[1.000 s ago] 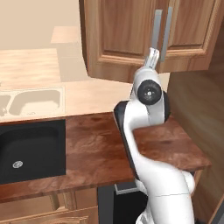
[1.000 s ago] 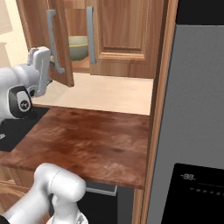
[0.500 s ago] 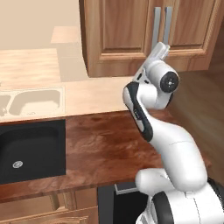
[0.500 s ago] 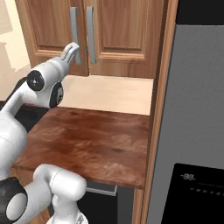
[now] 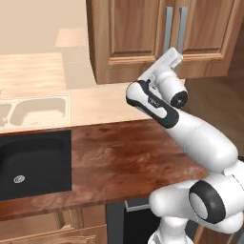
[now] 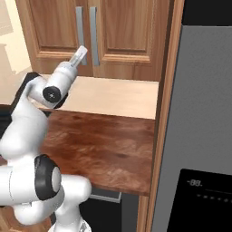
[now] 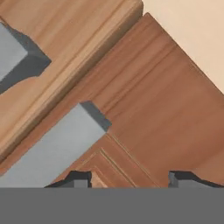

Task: Open the cabinet. Pick the bowls from the counter and place them in the cabinet. Then close the cabinet.

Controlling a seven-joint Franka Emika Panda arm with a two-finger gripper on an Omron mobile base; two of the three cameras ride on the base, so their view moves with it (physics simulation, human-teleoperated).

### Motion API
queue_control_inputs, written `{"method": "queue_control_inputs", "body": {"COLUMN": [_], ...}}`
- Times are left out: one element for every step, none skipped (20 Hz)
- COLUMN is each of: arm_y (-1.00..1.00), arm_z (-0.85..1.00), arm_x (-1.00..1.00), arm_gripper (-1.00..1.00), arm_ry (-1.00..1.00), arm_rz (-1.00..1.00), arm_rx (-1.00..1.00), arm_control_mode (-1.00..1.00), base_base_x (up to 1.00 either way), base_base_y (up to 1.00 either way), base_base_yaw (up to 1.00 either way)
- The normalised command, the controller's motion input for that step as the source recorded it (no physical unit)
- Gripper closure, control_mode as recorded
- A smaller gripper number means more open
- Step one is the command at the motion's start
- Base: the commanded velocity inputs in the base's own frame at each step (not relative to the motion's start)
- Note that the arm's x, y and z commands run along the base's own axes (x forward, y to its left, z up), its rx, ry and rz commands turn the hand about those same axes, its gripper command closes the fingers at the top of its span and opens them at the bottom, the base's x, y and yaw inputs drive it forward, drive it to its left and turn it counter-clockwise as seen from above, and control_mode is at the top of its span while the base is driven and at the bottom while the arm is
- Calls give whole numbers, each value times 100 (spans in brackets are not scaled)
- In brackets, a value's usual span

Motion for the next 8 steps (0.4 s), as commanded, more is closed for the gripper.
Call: {"method": "queue_control_inputs", "body": {"arm_y": [0,0,0,0,0,0,0,0], "arm_z": [-3,0,0,0,0,0,0,0], "arm_x": [100,100,100,100,100,100,90,83], "arm_gripper": [-100,-100,-100,-100,-100,-100,-100,-100], "arm_ry": [-6,-3,0,0,0,0,1,5], "arm_rz": [11,9,6,4,1,0,0,0], "arm_rx": [21,22,22,22,21,21,17,17], "arm_control_mode": [-100,-100,-100,-100,-100,-100,-100,-100], "base_base_x": [0,0,0,0,0,0,0,0], "base_base_y": [0,0,0,0,0,0,0,0], "base_base_yaw": [0,0,0,0,0,0,0,0]}}
